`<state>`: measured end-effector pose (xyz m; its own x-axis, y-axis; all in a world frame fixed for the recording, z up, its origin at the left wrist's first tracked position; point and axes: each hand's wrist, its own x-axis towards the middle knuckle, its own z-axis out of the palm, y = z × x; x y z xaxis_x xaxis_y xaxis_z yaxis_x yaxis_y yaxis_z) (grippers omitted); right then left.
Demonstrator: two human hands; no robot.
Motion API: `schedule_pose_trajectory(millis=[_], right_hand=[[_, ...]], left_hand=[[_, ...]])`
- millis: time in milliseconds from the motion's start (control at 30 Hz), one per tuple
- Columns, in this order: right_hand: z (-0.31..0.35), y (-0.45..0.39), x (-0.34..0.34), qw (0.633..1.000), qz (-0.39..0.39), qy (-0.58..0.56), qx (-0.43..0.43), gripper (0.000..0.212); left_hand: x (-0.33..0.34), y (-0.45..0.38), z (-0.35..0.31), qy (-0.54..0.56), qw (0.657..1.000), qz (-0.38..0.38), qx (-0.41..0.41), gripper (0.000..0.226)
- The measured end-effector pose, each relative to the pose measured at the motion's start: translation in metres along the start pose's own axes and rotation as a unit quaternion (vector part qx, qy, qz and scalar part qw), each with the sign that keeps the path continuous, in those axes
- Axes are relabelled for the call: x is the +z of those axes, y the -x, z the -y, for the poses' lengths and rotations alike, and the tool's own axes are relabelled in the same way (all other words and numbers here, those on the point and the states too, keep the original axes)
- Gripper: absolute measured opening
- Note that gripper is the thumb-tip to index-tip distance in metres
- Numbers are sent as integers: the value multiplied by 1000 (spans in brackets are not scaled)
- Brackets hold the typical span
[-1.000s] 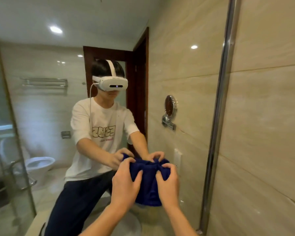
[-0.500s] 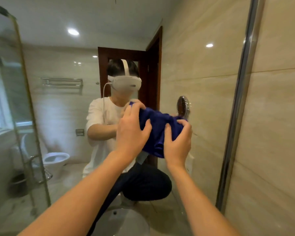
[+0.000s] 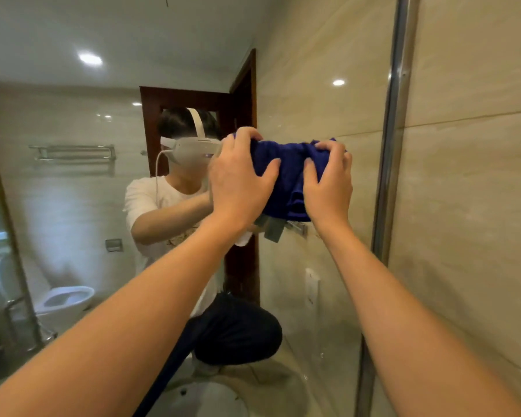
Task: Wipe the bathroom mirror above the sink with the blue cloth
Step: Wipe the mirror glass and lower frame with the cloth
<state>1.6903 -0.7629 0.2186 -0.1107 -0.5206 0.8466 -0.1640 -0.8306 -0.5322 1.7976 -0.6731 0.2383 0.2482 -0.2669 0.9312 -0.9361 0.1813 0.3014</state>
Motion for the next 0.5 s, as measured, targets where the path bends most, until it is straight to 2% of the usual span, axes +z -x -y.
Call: schedule_pose_trajectory(millis=[167, 233, 333, 433, 500], right_hand=[[-75, 80, -24, 993, -34, -8, 115, 25], [-105, 132, -32, 981, -21, 8, 192, 26], [-138, 209, -36, 948, 38, 30, 313, 21], [-135, 251, -25, 913, 94, 23, 397, 22], [-119, 258, -14, 912, 102, 29, 396, 22]], left_hand=[[46, 73, 3, -19, 987, 147, 68, 38], [59, 126, 12, -22, 973, 225, 48, 37], [63, 203, 33, -78, 943, 322, 19, 34], [42, 246, 58, -93, 932, 349, -17, 29], [24, 252, 73, -84, 939, 331, -35, 27]])
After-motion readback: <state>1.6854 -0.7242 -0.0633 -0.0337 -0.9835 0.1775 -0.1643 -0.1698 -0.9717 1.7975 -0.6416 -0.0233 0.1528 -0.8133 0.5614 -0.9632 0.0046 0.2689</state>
